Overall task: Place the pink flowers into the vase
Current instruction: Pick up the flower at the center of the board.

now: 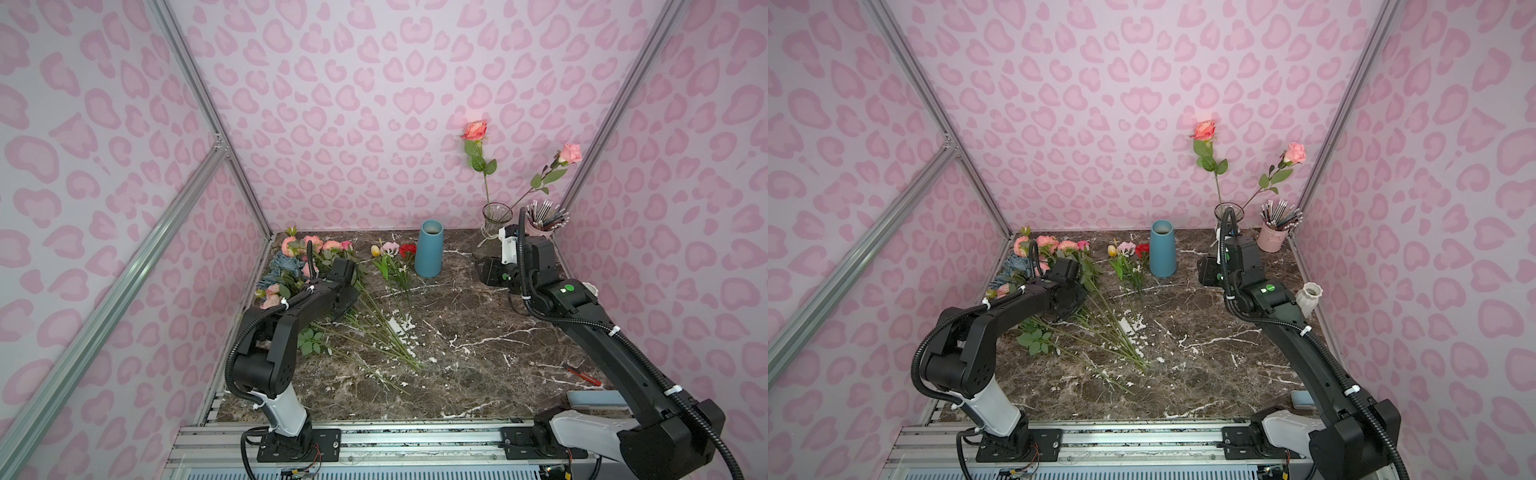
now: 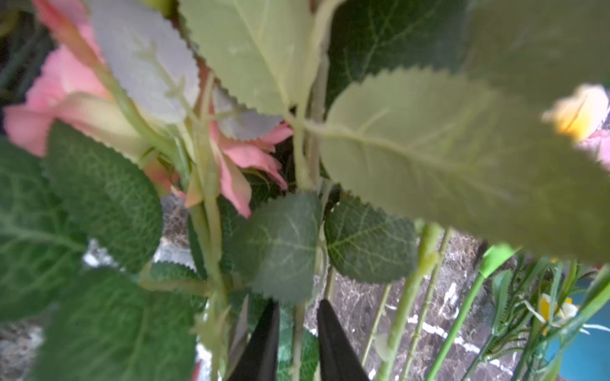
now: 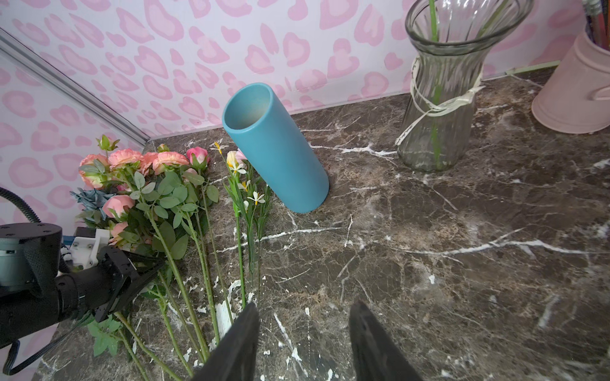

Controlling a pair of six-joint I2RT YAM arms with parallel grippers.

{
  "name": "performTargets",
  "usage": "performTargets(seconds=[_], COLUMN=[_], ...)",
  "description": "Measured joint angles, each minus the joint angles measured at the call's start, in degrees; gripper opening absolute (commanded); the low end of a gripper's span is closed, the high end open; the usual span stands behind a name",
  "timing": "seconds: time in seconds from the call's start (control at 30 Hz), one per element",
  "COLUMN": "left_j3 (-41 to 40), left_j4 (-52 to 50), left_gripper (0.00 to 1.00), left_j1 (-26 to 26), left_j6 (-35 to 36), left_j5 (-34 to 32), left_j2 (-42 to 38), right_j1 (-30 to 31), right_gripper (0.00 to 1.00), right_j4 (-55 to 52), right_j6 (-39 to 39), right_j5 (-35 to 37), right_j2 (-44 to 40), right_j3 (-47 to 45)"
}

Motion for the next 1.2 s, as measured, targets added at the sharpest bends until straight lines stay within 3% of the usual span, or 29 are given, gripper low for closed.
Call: performTargets(seconds=[0.17,0.43,0.8,1.0,1.2], left_j3=[0.2,-0.3,2.5,5.7,10.3], left_j4=[0.6,1.4,-1.2,-0.2,5.1], left_gripper=[0.03,0.03,0.03,0.03,0.03], left_j1=[-0.1,-0.1,-1.9,-3.5,-4.0], left_j6=[0.0,-0.5,-0.5,5.0,15.5], left_j5=[-0.2,-0.2,-6.1,-8.7,-2.9], left_j2=[0.3,-0.3,-10.8,-16.8,-20.0], right_j1=[-0.1,-0.1,-0.2,-0.2,-0.3], right_gripper=[0.49,0.49,0.49,0.49,0.49], right_j4=[0.2,0.3,0.3,1.1,3.1], right_j6=[0.0,0.0,0.5,0.6,-0.1], right_j5=[0.0,-0.4,-1.7,-4.0,-9.1], right_j2=[0.1,0.1,0.0,-1.0,-2.8], right_j3=[-0.2,-0.2,-0.2,-0.5,-1.7])
